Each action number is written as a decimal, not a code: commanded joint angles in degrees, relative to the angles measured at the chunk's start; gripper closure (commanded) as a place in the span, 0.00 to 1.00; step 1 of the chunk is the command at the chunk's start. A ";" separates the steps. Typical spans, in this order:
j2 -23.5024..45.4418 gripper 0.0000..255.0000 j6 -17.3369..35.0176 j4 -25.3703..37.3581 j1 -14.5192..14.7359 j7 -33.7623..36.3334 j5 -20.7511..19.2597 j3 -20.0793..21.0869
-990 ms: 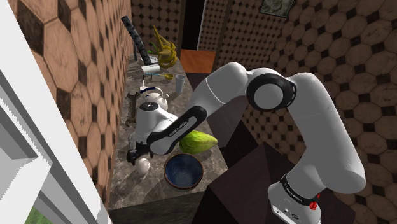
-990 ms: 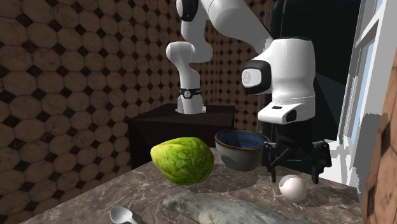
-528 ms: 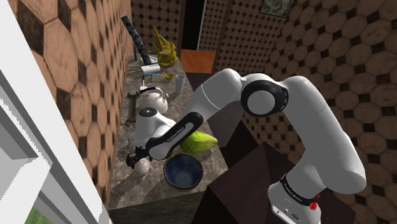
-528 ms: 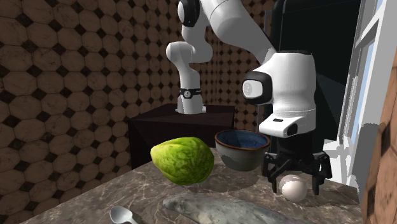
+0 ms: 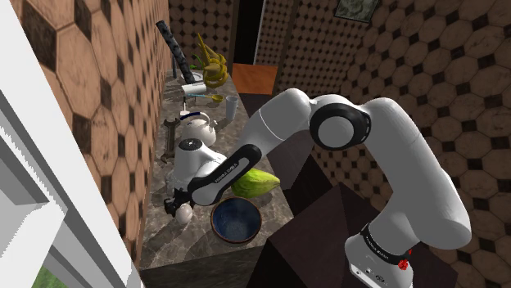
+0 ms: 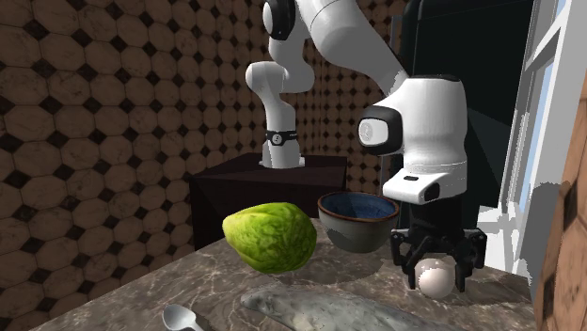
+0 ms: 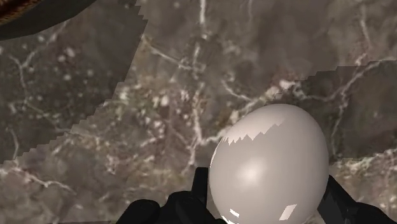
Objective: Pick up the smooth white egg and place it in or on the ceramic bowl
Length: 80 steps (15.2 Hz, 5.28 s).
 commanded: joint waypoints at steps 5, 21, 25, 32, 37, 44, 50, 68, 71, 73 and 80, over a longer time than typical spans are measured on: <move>0.01 1.00 -0.01 -0.02 0.03 0.02 0.00 0.01; -9.07 1.00 -5.18 -4.04 -1.64 -0.40 1.44 2.04; -11.45 1.00 -6.92 -4.69 -2.10 -0.59 1.96 2.64; -15.37 1.00 -10.20 -5.31 -2.87 -0.98 2.95 3.65; -17.98 1.00 -12.72 -5.37 -3.37 -1.28 3.69 4.33; -27.27 1.00 -8.56 -18.70 -6.35 -2.40 5.71 5.95; -38.58 1.00 -1.99 -36.18 -10.32 -5.71 10.02 8.40; -39.07 1.00 11.98 -50.63 -10.91 -6.98 10.02 7.36; -37.59 1.00 13.23 -50.44 -10.23 -6.29 8.97 6.47; -37.59 1.00 13.23 -50.43 -10.23 -6.29 8.98 6.47; -37.59 0.00 13.22 -50.43 -10.23 -6.30 8.98 6.47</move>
